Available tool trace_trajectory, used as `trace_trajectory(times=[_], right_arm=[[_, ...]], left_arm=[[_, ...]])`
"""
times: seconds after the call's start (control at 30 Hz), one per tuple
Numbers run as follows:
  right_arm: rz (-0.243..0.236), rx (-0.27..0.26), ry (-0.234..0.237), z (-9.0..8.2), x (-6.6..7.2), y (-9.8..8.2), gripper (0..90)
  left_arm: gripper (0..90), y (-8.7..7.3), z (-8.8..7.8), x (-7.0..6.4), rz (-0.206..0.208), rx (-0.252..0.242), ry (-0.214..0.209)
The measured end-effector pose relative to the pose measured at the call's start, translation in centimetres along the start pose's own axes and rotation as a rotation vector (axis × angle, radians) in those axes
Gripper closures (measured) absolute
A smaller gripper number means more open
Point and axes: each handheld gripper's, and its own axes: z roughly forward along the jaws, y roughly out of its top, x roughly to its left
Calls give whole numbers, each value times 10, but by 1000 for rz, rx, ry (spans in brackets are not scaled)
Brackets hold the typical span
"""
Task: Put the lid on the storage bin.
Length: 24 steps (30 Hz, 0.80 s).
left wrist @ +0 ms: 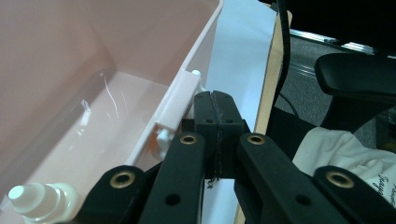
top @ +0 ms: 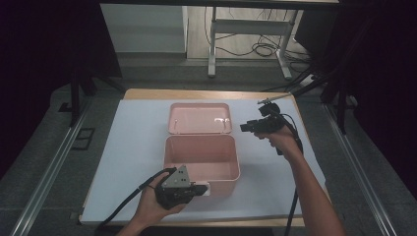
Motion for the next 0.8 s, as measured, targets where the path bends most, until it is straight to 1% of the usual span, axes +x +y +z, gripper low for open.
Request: trace_trajectory(times=[0.03,0.07,0.1,0.13,0.27,0.33,0.4,0.53,0.6,0.67,0.8], right_arm=[[7,8,-13,6,1,7,587],[7,8,-13,6,1,7,587],[21,14,-19,12,1,13,591],[21,14,-19,12,1,13,591],[50,27,-39,25,-1,23,599],[66,26,-43,31,-1,29,604],[74,30,-53,36,-2,33,608],[94,33,-71,45,-3,41,616],[102,26,-74,49,-5,44,626],[112,35,-78,54,-6,47,630],[130,46,-101,64,-9,52,640]], left_arm=[[900,0,0,0,-2,-2,-1],[900,0,1,-1,-13,-11,-1],[900,0,1,-1,-13,-11,-2],[900,0,1,-1,-14,-11,-2],[900,0,1,0,-17,-10,-4],[900,0,1,0,-17,-10,-6],[900,0,1,0,-15,-10,-6],[900,0,1,0,-18,-10,-6],[900,0,1,0,-19,-9,-7],[900,0,1,0,-19,-9,-6],[900,0,1,0,-19,-9,-8]])
